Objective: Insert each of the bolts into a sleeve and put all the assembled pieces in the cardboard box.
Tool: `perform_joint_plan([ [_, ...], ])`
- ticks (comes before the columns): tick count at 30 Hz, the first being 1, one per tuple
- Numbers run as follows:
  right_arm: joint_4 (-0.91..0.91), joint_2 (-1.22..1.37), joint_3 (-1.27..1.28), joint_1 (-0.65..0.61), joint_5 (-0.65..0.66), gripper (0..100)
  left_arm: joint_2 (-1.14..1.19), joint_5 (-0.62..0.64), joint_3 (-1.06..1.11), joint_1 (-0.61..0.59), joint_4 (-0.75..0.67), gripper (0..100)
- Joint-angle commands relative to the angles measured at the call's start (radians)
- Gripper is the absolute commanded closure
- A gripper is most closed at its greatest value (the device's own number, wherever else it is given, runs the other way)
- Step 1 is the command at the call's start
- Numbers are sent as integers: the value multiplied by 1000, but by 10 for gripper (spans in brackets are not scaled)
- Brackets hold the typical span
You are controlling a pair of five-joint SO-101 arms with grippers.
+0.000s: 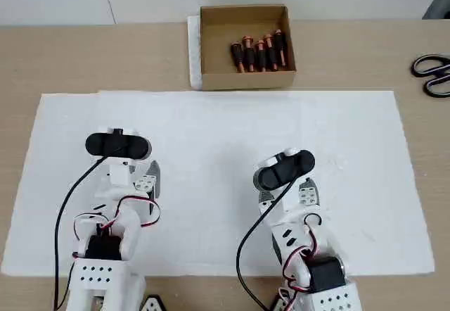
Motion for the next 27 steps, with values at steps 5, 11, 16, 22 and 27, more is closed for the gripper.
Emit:
perform_joint_plan([
  [5, 5, -12, 9, -7, 0, 734, -11, -5, -4, 3, -20, 869],
  [11, 5, -12, 9, -8, 2, 734, -11, -3, -4, 3, -17, 869],
  [16, 5, -12, 9, -8, 2, 734, -12, -2, -16, 8, 40, 869],
  [22, 7, -12, 9, -8, 2, 734, -12, -2, -42, 9, 129, 869],
  [27, 7, -12, 9, -8, 2, 734, -12, -2, -67, 5, 226, 869],
])
